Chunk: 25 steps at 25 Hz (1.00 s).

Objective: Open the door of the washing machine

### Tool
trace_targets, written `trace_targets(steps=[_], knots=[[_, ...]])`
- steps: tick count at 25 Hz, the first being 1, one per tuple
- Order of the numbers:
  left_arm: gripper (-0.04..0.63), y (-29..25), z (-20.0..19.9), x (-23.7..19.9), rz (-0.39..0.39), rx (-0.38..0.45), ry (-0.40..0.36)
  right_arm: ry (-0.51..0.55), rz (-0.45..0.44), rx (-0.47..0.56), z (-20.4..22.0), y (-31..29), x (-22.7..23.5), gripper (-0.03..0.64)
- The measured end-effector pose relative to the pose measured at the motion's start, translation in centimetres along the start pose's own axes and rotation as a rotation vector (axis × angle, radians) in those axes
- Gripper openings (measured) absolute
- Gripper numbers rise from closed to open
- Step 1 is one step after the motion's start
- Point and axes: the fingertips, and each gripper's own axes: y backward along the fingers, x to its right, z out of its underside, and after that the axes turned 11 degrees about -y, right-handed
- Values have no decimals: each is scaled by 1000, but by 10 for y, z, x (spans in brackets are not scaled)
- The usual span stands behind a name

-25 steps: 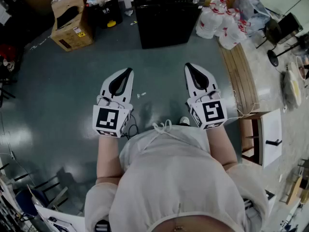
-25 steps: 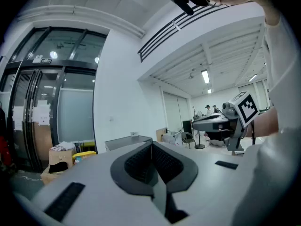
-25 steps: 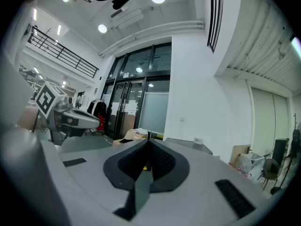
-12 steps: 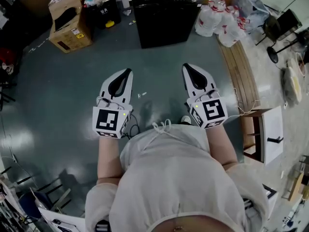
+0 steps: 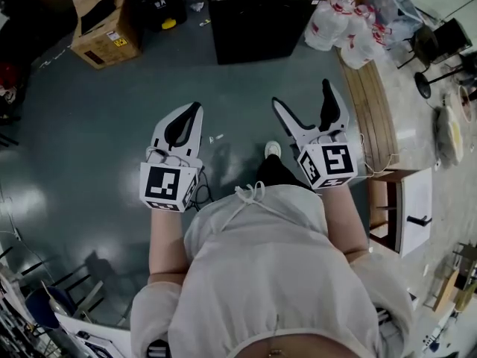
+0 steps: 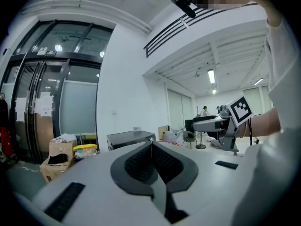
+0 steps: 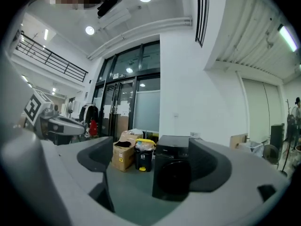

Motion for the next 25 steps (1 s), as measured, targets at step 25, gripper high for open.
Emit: trace_targets(steps=[25], knots=[[21,-356,23,-102,-203,-119,57,-20,-204,-179,11,-339,240,495]])
